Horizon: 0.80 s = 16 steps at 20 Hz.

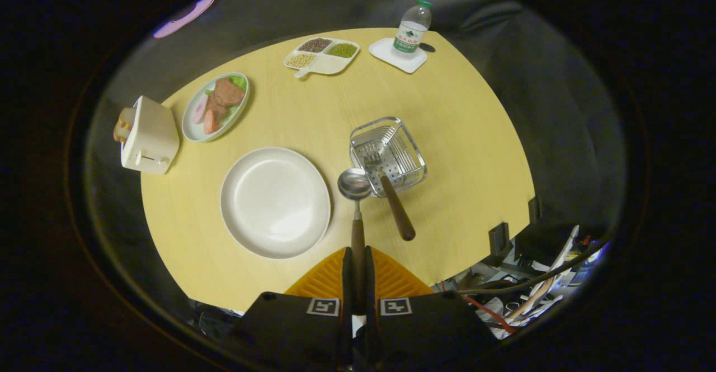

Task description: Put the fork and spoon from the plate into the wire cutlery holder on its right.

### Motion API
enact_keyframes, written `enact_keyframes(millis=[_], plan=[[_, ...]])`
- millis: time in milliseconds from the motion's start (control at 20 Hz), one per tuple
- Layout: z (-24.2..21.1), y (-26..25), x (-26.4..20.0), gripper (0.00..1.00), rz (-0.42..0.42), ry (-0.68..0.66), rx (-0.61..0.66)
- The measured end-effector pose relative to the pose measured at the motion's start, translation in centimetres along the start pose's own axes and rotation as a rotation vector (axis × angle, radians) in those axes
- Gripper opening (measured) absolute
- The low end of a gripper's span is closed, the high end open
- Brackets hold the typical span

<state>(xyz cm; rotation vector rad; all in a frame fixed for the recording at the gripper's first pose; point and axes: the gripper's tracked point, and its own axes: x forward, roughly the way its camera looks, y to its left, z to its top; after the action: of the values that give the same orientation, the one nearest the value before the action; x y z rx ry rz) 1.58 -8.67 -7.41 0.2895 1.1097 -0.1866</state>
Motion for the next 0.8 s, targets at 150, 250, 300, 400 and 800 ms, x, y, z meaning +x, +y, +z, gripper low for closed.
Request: enact_keyframes(millis=[150, 250, 300, 400, 800], plan=[[0.0, 0.0, -0.1, 0.12, -0.006, 0.006, -0.008], [-0.1, 0.1, -0.2, 0.12, -0.011, 0.006, -0.021], [-0.1, 0.3, -0.4, 0.12, -0.008, 0.004, -0.021], [0.0, 0.6, -1.0, 0.12, 0.0, -0.007, -0.02], [0.4, 0.1, -2.9, 0.12, 0.001, -0.057, -0.033]])
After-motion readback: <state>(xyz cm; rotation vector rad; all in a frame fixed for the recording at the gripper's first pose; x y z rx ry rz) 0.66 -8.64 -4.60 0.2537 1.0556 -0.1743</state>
